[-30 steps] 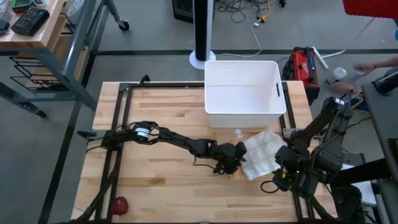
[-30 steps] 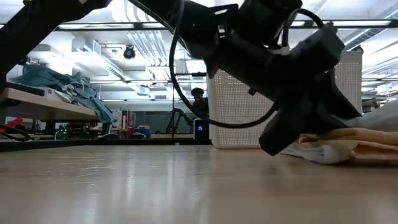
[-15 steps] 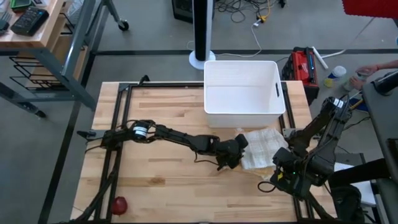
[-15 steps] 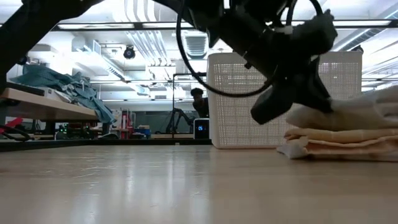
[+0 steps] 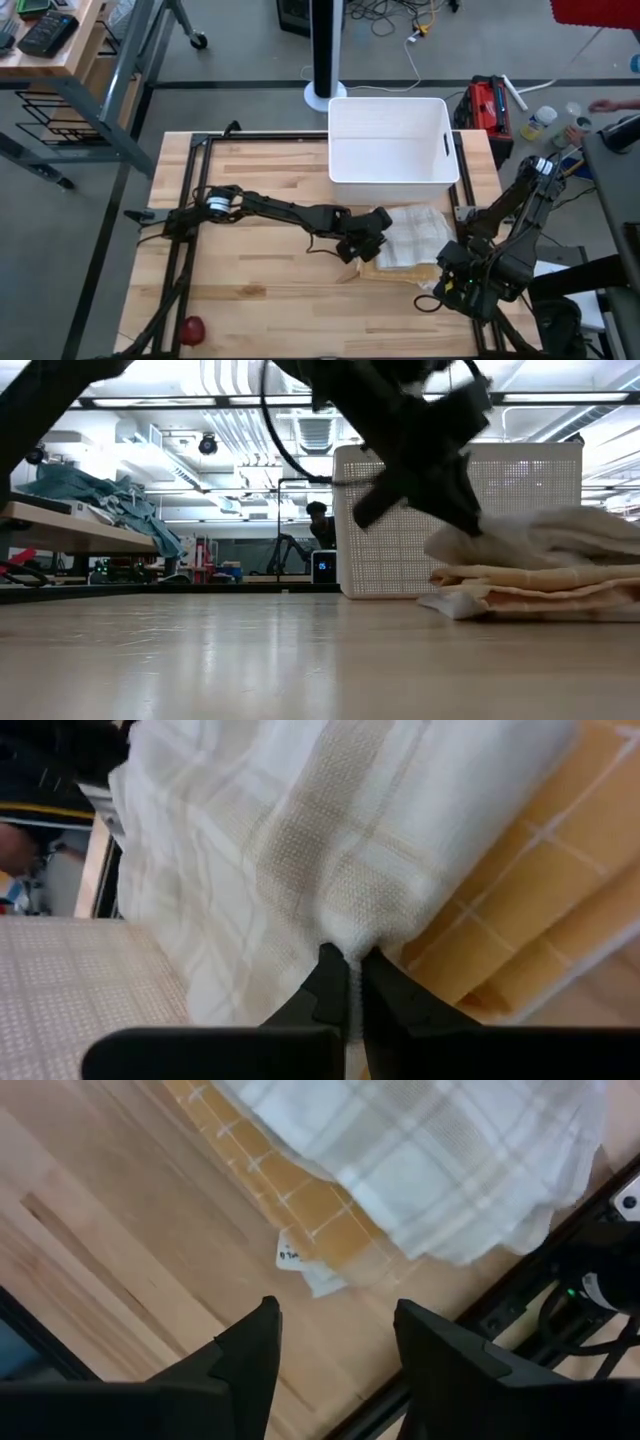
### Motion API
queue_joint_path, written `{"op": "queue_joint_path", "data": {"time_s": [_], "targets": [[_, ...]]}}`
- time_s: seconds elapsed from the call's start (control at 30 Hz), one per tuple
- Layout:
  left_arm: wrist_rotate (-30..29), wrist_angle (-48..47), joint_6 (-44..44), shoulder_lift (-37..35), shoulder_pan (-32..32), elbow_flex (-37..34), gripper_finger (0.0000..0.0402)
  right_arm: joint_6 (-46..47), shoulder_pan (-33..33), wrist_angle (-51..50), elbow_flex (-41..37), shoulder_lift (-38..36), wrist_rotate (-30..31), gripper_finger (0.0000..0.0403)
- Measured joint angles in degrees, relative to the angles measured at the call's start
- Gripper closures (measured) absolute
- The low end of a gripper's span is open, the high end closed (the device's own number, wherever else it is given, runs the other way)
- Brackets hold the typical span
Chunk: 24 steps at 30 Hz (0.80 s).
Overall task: Fold towel
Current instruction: Stack the white checkered towel on top of the yellow squared towel
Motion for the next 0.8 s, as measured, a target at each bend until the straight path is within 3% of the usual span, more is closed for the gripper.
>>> {"op": "queue_joint_path", "data": {"time_s": [0.13, 0.37, 0.57, 0.8], "targets": [[2.8, -2.7, -0.4, -2.9, -0.1, -2.2, 0.0401, 0.5, 0.0, 0.2, 0.0, 0.0, 0.1, 0.0215], [4.3, 0.8, -4.2, -3.3, 0.1, -8.4, 0.0398, 0.6, 0.0, 0.4, -0.4, 0.0, 1.9, 0.0217], [4.2, -3.4, -12.2, -4.2, 0.1, -9.1, 0.0345, -0.5, 0.0, 2.0, -2.6, 0.0, 8.0, 0.0216], [4.1, -8.1, -14.4, -8.7, 0.4, -9.1, 0.0285, -17.7, -0.6, 12.8, -10.8, 0.4, 18.0, 0.0208]]}}
